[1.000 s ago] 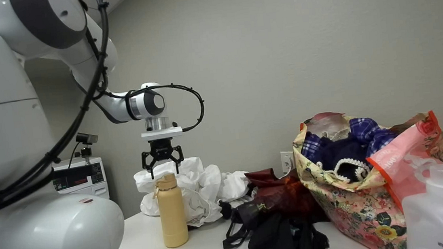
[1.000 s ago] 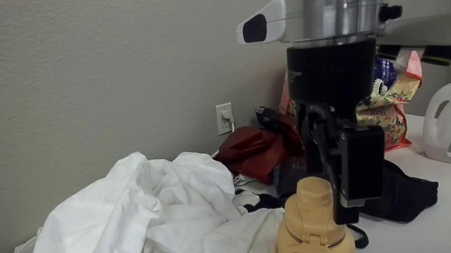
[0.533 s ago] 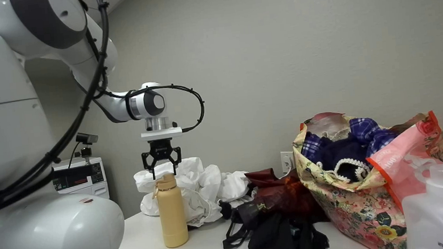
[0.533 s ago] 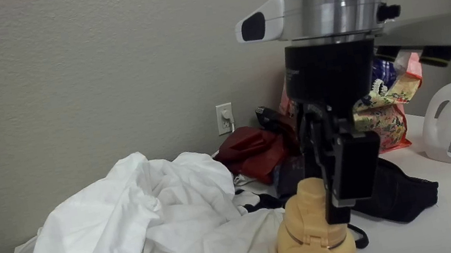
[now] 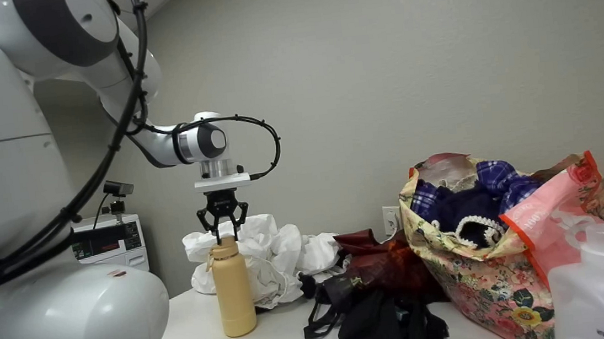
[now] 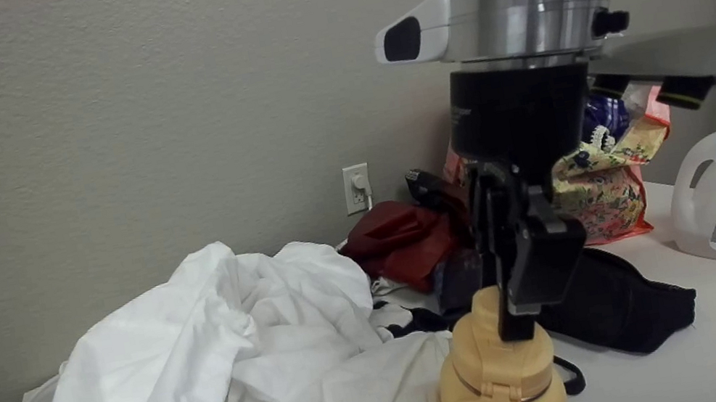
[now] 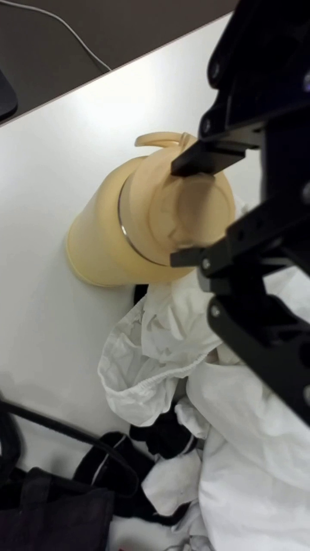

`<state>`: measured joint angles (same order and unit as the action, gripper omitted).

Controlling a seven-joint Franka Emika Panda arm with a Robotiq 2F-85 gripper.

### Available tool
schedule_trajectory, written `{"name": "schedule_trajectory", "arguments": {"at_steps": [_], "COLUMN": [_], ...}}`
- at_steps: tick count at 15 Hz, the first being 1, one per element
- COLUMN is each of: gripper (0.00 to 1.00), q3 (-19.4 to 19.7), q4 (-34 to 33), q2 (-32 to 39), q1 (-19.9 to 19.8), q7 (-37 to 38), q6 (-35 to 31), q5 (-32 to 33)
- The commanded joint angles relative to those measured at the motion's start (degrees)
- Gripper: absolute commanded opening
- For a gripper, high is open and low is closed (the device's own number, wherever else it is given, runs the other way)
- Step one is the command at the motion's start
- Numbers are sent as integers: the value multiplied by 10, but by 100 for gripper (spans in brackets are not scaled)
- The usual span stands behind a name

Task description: Move the yellow bottle to the right side of the table and move the bag to the left

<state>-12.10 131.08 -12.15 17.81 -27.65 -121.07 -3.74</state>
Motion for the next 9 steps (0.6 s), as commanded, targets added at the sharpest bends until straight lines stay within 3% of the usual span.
{"name": "schedule_trajectory", "arguments": {"at_steps": [1, 9], "gripper": [21, 21], "q3": [2, 52], "q4": [11, -4], "q2": [-6, -32], "q1": [-4, -55], "q7": [12, 44], "q6": [-12, 2], "q5": [-2, 5]}}
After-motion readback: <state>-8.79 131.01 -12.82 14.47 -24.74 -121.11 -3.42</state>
